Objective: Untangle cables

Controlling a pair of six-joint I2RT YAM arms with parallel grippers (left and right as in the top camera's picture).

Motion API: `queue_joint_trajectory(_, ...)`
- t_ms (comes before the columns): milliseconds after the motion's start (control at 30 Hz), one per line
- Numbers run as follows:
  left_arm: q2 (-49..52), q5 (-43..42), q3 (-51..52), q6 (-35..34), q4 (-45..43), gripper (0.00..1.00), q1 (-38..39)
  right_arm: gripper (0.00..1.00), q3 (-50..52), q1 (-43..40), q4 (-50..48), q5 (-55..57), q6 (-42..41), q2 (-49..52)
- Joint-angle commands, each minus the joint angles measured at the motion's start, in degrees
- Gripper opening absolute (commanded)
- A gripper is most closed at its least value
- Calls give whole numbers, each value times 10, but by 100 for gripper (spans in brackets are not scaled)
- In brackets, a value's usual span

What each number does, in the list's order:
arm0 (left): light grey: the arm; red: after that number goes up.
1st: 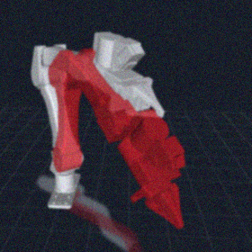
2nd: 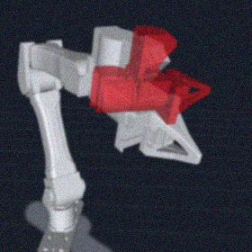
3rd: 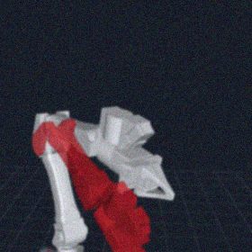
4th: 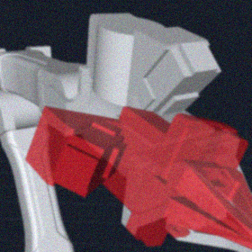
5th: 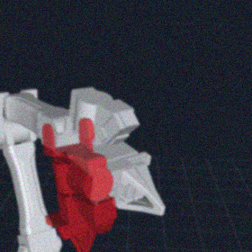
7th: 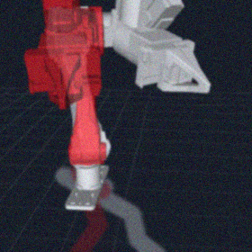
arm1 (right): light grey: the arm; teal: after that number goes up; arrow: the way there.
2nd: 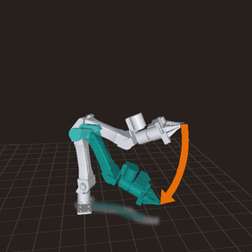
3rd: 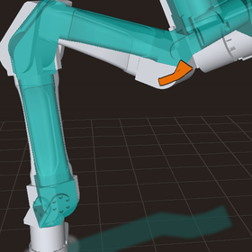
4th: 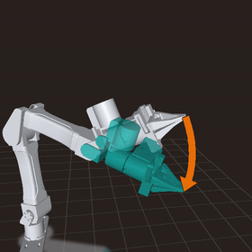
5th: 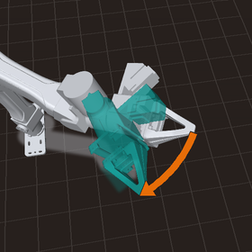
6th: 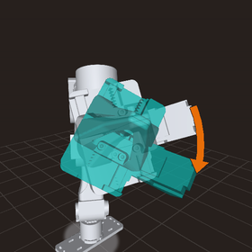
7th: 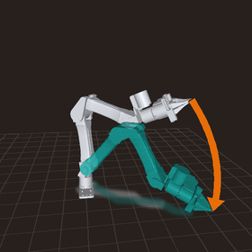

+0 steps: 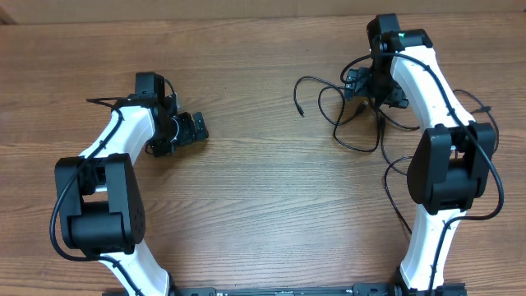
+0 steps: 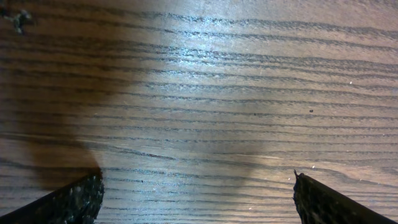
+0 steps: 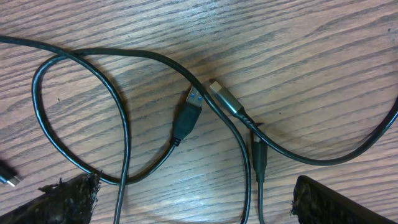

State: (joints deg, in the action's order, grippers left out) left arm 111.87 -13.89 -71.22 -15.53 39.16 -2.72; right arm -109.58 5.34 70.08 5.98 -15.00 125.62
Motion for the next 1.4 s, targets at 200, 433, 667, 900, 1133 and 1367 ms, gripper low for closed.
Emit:
queue_joint_trajectory(200, 62, 40, 44, 1, 8, 99, -10, 100, -13, 1, -9, 0, -4, -22)
queue_joint_trajectory(433, 62, 40, 44, 1, 8, 99, -10, 100, -13, 2, -14, 0, -4, -22)
queue_joint_trajectory(667, 62, 40, 44, 1, 8, 99, -10, 100, -13, 2, -14, 0, -4, -22)
queue_joint_trajectory(900, 62, 40, 44, 1, 8, 100, -10, 100, -13, 2, -14, 0, -4, -22)
queue_joint_trajectory(1133, 62, 40, 44, 1, 8, 99, -10, 100, -13, 2, -14, 0, -4, -22)
queue_joint_trajectory(1367, 62, 40, 44, 1, 8, 99, -10, 100, -13, 2, -14, 0, -4, -22)
